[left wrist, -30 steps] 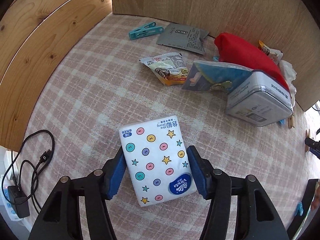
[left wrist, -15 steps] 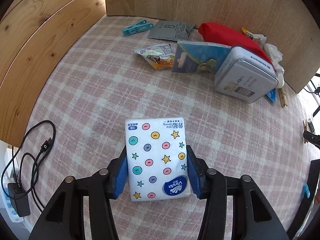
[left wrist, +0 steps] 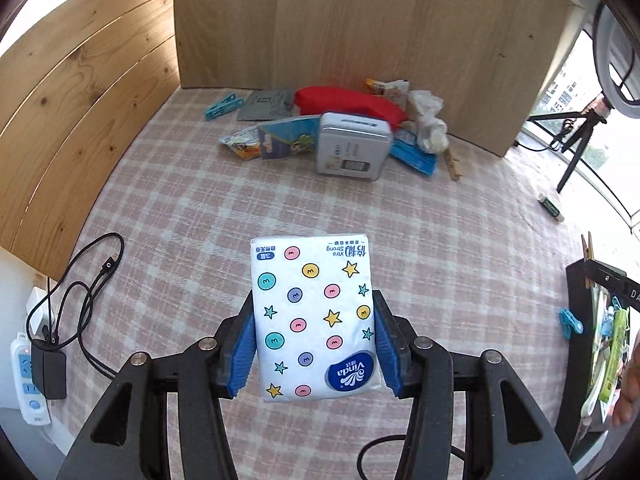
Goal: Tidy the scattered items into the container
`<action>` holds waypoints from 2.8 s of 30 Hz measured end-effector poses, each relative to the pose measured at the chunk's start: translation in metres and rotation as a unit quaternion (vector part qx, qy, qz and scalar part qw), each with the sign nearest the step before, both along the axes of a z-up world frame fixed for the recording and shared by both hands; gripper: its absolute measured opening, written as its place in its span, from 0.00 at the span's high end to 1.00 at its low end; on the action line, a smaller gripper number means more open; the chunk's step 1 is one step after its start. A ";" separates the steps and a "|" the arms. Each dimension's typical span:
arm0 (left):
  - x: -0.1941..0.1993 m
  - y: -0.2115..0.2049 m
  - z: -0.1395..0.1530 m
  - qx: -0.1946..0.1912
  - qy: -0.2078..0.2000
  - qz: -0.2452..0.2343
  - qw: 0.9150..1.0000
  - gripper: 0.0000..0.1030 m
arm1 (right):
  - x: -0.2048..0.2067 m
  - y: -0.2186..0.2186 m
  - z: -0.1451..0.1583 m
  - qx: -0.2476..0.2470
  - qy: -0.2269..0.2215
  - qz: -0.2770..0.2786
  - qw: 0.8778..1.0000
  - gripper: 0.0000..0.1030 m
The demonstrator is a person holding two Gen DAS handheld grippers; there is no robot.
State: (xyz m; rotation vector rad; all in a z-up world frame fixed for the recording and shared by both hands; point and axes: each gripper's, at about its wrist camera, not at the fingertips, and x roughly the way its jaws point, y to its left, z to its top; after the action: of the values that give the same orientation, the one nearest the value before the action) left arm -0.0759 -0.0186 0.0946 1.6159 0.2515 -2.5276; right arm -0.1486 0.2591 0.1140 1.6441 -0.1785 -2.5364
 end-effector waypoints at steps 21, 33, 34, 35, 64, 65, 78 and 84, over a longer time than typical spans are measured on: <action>0.041 0.291 0.052 0.041 0.032 -0.229 0.972 0.52 | 0.138 0.241 0.041 0.038 0.021 -0.137 0.990 0.88; 0.074 0.413 0.055 0.040 0.032 -0.312 0.949 0.52 | 0.174 0.310 0.028 0.038 0.010 -0.161 0.986 0.88; 0.076 0.417 0.055 0.038 0.033 -0.315 0.948 0.52 | 0.174 0.312 0.027 0.038 0.009 -0.160 0.986 0.88; 0.078 0.421 0.056 0.036 0.034 -0.318 0.947 0.52 | 0.174 0.313 0.025 0.039 0.007 -0.158 0.987 0.88; 0.089 0.346 0.063 0.012 0.053 -0.263 0.963 0.28 | 0.185 0.228 0.041 0.032 0.037 -0.117 0.992 0.52; 0.088 0.338 0.062 0.011 0.053 -0.256 0.965 0.28 | 0.184 0.220 0.042 0.032 0.038 -0.113 0.992 0.52; 0.082 0.230 0.048 0.008 0.039 -0.193 0.980 0.28 | 0.174 0.128 0.042 0.036 0.044 -0.073 0.996 0.49; 0.083 0.191 0.043 0.007 0.036 -0.179 0.983 0.28 | 0.172 0.086 0.037 0.035 0.042 -0.061 0.997 0.49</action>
State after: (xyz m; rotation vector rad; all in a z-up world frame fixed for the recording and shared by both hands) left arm 0.0067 0.1725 0.1373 1.7112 -0.0210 -2.8529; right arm 0.0237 0.3451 0.1507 1.5919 -0.1886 -2.7268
